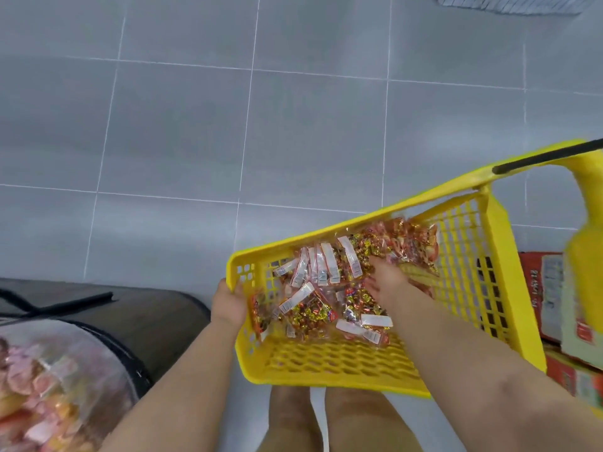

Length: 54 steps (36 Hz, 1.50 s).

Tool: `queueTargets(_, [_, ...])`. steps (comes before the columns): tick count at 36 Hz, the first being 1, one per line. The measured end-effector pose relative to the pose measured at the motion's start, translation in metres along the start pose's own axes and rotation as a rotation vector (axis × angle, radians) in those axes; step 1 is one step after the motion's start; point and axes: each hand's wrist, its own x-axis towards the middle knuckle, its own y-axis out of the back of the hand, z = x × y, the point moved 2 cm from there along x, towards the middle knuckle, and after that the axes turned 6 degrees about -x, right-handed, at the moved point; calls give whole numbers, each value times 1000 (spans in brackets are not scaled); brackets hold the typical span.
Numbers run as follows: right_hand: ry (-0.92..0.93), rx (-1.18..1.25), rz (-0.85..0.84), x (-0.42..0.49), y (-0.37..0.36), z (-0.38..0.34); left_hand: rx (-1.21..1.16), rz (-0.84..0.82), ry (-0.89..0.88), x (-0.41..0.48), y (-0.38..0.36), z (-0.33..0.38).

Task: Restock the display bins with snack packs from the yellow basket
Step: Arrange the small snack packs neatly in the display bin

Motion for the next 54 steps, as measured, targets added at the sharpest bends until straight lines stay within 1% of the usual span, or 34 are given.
queueTargets(1, [-9,19,-25,7,-1,-1,-4,6,-15,1,0,1])
queueTargets(5, [43,-107,-83,23,1,-6,6,0,-20,4,1,4])
queueTargets(9, [46,-91,-96,25,-3,-15,-8,7,-25,4,1,4])
queueTargets(11, [33,-20,-75,22,-2,-19,-7,2,-17,3,1,3])
queueTargets(12, [-17,35,-50,19,-1,-19,-3,-4,-9,4,2,3])
queueTargets(14, [-128,222,-6,9,5,-16,20,-34,25,4,4,4])
queueTargets(15, [-141,306,-11,4,8,-14,25,-51,45,4,4,5])
queueTargets(17, [-104,364,-42,-10,14,-10,32,-55,72,0,4,9])
queueTargets(18, [-70,351,-53,-18,19,-7,64,-7,76,-3,3,12])
queueTargets(20, [-3,272,-62,-36,29,0,157,193,63,-16,3,23])
queueTargets(21, [14,208,-88,-45,33,4,159,298,18,-26,2,32])
queueTargets(22, [15,137,-136,-55,37,7,126,360,-59,-36,-1,42])
queueTargets(23, [1,71,-203,-64,40,9,79,348,-130,-45,-5,50])
queueTargets(24, [-12,9,-271,-72,43,12,11,261,-177,-51,-12,57])
queueTargets(25, [-15,-45,-324,-80,45,14,-79,114,-173,-57,-22,62])
queueTargets(27, [4,-100,-394,-93,49,15,-233,-258,-49,-72,-41,75])
queueTargets(28, [13,-94,-422,-98,50,14,-291,-421,34,-78,-49,79])
queueTargets(29, [16,-58,-449,-101,51,12,-334,-551,102,-84,-57,81])
queueTargets(30, [20,-19,-471,-102,51,11,-344,-630,134,-90,-63,83])
queueTargets(32, [62,-34,-483,-104,51,8,-346,-701,147,-93,-73,83])
queueTargets(35, [255,-309,-417,-105,53,-4,-467,-698,155,-91,-81,81])
queueTargets(36, [339,-387,-366,-103,54,-9,-495,-672,167,-90,-83,81])
queueTargets(37, [435,-440,-275,-98,57,-16,-510,-634,183,-88,-83,79])
queueTargets(38, [538,-501,-131,-90,60,-22,-510,-587,193,-85,-82,76])
queueTargets(39, [616,-570,52,-81,64,-27,-507,-539,190,-82,-81,74])
queueTargets(40, [659,-635,239,-74,68,-33,-499,-492,183,-79,-80,71])
queueTargets(41, [662,-683,379,-67,70,-37,-490,-453,176,-75,-79,67])
queueTargets(42, [635,-711,450,-61,71,-40,-480,-408,180,-73,-77,64])
queueTargets(43, [597,-725,464,-56,70,-42,-481,-355,191,-72,-73,61])
queueTargets(44, [563,-718,440,-51,67,-43,-498,-316,208,-70,-71,57])
queueTargets(47, [524,-583,340,-40,56,-44,-561,-302,244,-65,-64,43])
queueTargets(50, [529,-534,331,-28,52,-47,-550,-287,245,-63,-58,34])
queueTargets(53, [458,-598,255,-18,52,-49,-525,-272,249,-63,-54,27])
queueTargets(54, [425,-608,255,-15,53,-50,-513,-265,251,-63,-53,26])
